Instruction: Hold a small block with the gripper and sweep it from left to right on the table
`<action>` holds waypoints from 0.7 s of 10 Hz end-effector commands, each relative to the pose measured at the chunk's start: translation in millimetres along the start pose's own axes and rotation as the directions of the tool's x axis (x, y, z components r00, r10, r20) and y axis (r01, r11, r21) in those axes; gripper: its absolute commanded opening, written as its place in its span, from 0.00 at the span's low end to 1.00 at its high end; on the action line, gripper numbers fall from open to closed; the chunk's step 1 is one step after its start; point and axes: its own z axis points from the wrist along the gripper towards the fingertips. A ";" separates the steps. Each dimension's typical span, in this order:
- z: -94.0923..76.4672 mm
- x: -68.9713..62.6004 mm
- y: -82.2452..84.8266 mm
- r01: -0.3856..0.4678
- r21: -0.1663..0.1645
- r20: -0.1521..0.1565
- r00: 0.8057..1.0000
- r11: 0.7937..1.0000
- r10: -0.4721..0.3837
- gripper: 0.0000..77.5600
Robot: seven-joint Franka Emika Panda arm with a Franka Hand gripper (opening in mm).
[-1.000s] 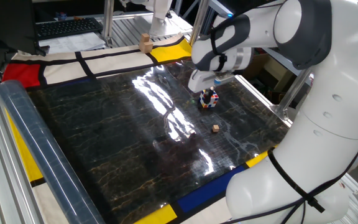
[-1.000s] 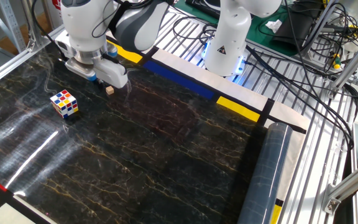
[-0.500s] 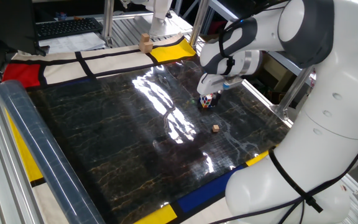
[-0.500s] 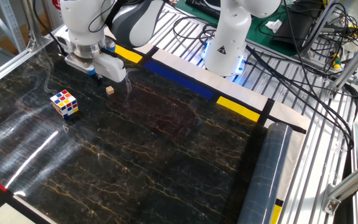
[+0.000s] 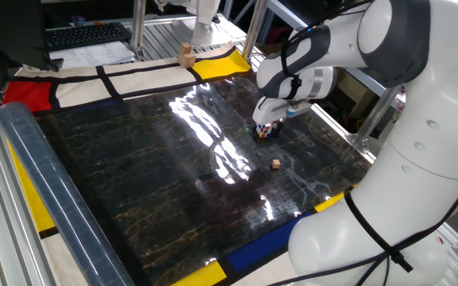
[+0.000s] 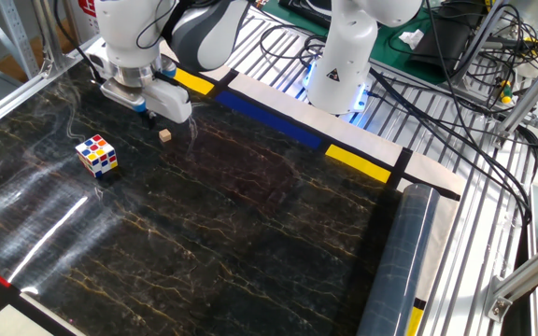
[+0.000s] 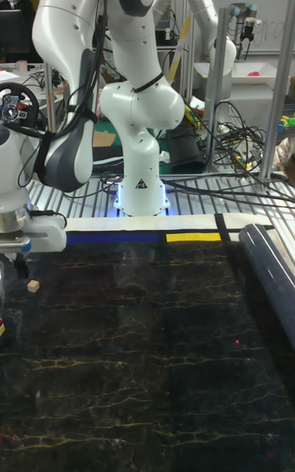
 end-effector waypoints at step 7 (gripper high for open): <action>0.9 1.8 -8.2 0.012 0.006 0.021 1.000 1.000 -0.012 0.00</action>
